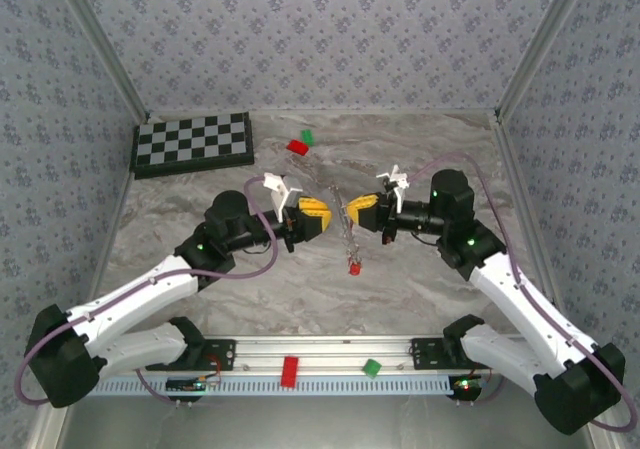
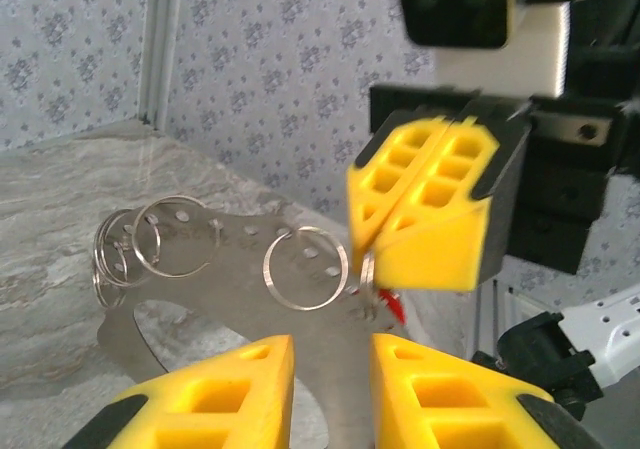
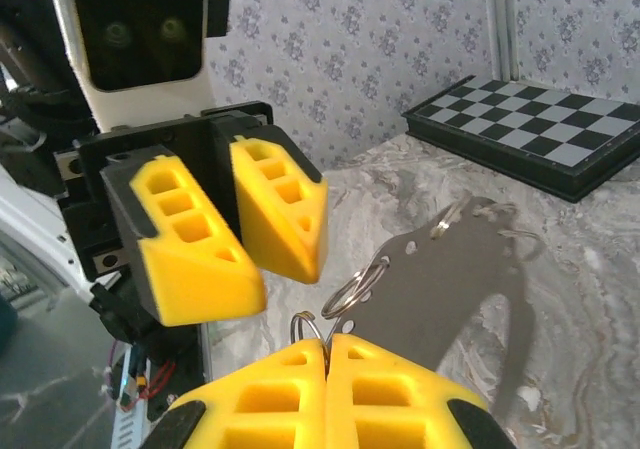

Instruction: Put the keys on the keyring

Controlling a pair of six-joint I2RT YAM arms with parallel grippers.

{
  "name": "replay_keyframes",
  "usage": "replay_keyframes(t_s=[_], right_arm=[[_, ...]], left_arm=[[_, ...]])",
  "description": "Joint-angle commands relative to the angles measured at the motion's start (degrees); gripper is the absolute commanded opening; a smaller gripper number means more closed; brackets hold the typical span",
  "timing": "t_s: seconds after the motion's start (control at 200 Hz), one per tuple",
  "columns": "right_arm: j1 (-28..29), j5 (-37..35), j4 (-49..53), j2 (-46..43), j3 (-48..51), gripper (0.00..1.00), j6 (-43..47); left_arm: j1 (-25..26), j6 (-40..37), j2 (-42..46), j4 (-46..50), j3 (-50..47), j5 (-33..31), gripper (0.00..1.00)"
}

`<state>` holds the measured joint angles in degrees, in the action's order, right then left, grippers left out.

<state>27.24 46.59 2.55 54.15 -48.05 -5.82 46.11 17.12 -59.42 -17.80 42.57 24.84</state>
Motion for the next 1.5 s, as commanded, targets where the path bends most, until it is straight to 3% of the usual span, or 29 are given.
replay_keyframes(t_s=[0.0, 0.18, 0.645, 1.494], right_arm=[[0.1, 1.6, 10.1, 1.3, -3.8, 0.0, 9.3], [1.7, -2.4, 15.9, 3.6, -7.1, 0.0, 14.1], [4.2, -6.0, 15.7, 5.1, -8.5, 0.0, 15.1], [5.5, -7.2, 17.1, 5.8, -9.5, 0.0, 16.3]], left_arm=[[-1.2, -3.2, -1.0, 4.0, 2.4, 2.6, 0.26], [-3.2, -2.4, -2.0, 3.8, 3.0, 6.5, 0.26], [-3.6, 0.5, -7.0, 1.2, 4.4, 13.3, 0.28], [-4.1, 1.9, -10.6, 0.9, 6.1, 16.2, 0.25]])
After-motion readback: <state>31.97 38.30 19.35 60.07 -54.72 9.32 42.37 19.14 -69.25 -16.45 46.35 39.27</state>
